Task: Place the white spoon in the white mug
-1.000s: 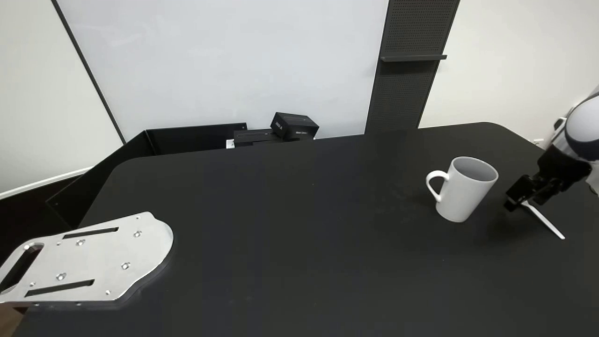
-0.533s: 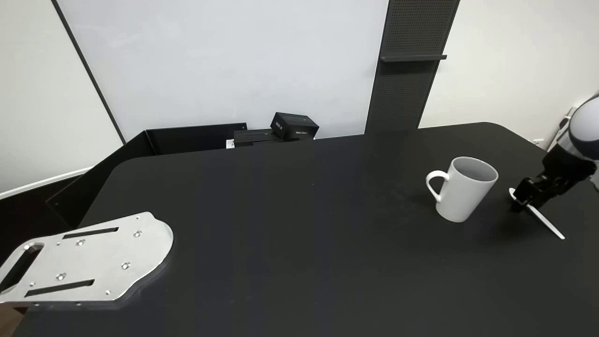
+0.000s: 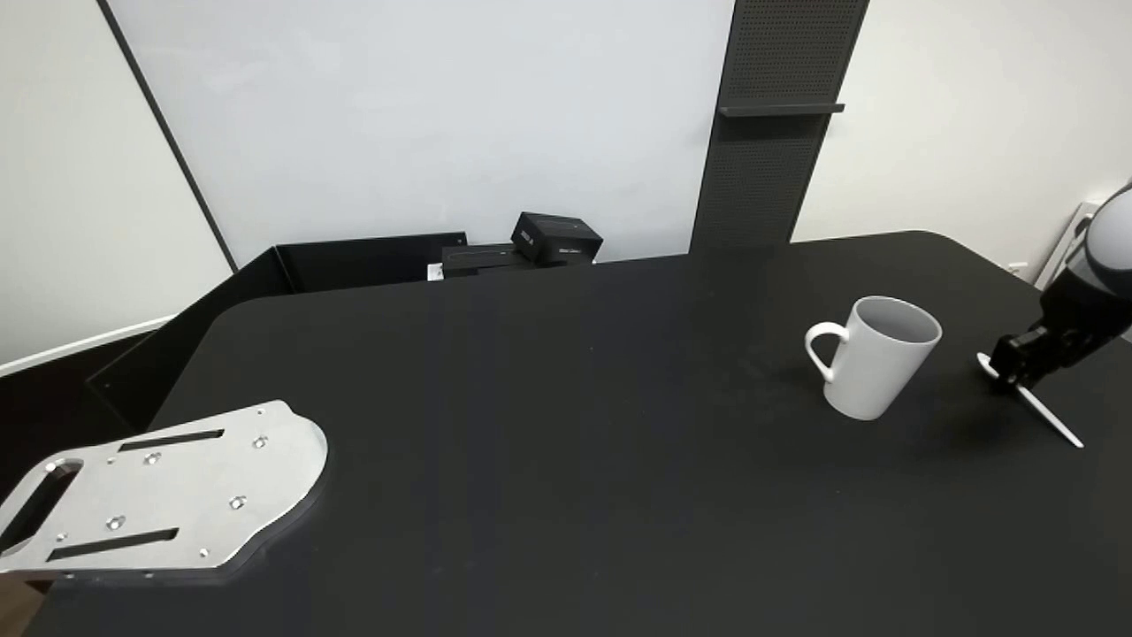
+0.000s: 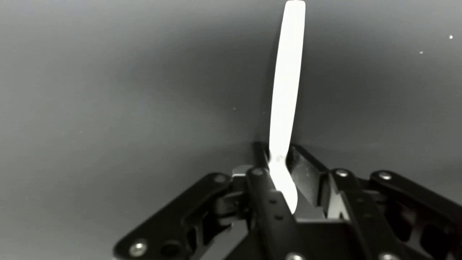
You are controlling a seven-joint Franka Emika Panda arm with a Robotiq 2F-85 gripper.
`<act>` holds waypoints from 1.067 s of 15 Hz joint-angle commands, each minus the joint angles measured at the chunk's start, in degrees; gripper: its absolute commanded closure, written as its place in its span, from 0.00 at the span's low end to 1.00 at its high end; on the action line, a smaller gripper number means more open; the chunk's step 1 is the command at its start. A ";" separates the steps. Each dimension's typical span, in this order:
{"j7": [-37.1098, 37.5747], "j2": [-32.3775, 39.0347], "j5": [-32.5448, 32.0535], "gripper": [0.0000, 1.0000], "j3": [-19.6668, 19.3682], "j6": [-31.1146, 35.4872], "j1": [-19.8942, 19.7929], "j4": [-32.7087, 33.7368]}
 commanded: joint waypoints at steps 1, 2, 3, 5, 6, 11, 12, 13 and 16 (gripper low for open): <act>5.11 -0.74 -2.18 0.94 -3.42 -2.10 2.78 0.94; 5.91 -1.05 -2.52 0.94 -4.26 -2.62 3.38 1.01; 6.64 -1.62 -2.60 0.94 -4.66 -3.27 3.55 1.03; 8.49 -2.78 -2.25 0.94 -5.54 -4.10 4.27 1.08; 10.08 -3.49 -2.13 0.94 -6.30 -4.03 5.13 0.96; 21.53 -7.93 -0.34 0.94 -8.83 -5.28 9.38 0.60; 23.51 -9.05 -0.75 0.94 -9.32 -3.74 10.62 -0.06; 25.71 -9.96 -0.66 0.94 -9.55 -3.64 11.64 -0.26; 30.83 -12.61 0.01 0.94 -9.49 1.00 14.09 -1.55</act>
